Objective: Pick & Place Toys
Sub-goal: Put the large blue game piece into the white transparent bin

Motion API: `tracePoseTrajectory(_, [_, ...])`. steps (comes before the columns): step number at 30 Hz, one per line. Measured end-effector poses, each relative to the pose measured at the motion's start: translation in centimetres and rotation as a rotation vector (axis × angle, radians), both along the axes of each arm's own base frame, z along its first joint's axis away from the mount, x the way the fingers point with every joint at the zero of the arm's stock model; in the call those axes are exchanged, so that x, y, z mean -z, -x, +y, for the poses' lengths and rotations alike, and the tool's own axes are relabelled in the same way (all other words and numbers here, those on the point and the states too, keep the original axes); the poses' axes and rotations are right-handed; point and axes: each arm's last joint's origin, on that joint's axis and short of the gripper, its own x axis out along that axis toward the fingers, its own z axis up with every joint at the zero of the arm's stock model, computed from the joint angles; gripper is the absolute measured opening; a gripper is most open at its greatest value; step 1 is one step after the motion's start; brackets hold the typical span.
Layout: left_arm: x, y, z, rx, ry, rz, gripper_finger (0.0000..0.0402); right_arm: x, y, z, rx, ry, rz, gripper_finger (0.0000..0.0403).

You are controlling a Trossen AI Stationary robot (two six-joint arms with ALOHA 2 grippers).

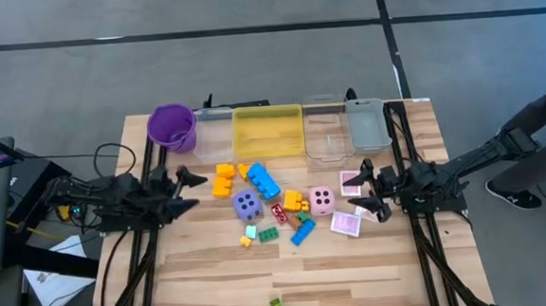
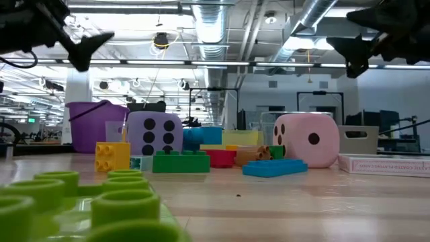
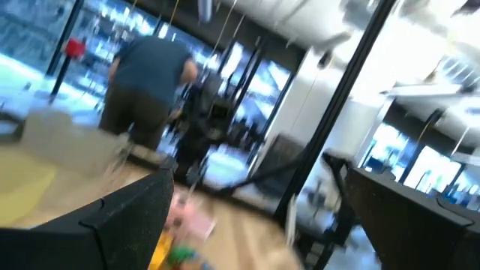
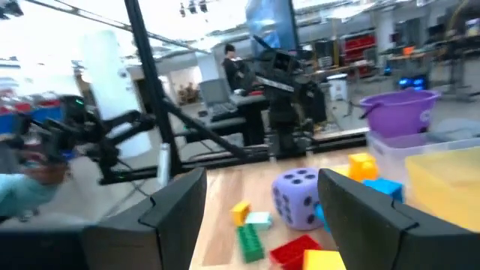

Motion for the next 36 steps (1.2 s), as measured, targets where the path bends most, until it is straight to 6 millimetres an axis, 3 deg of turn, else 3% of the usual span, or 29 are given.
tracePoseTrajectory(9, [-1.5, 0.6, 0.1, -0.049, -0.093, -0.163, 0.0389, -1.1, -0.2, 0.0, 0.023, 0.01, -0.032, 0.0249])
tracePoseTrajectory(17, [-1.8, 0.7, 0.1, -0.051, -0.085, -0.197, 0.0389, 0.5, -0.4, 0.0, 0.024, 0.051, 0.131, 0.0249])
tracePoseTrajectory(24, [-2.0, 0.8, 0.2, -0.063, -0.08, -0.221, 0.0388, 0.1, -0.5, -0.4, 0.081, 0.086, 0.094, 0.0249])
tracePoseTrajectory(36, [-1.9, 0.9, 0.8, -0.258, -0.019, -0.195, 0.0388, 0.1, -0.5, -0.5, 0.091, 0.087, 0.094, 0.0249])
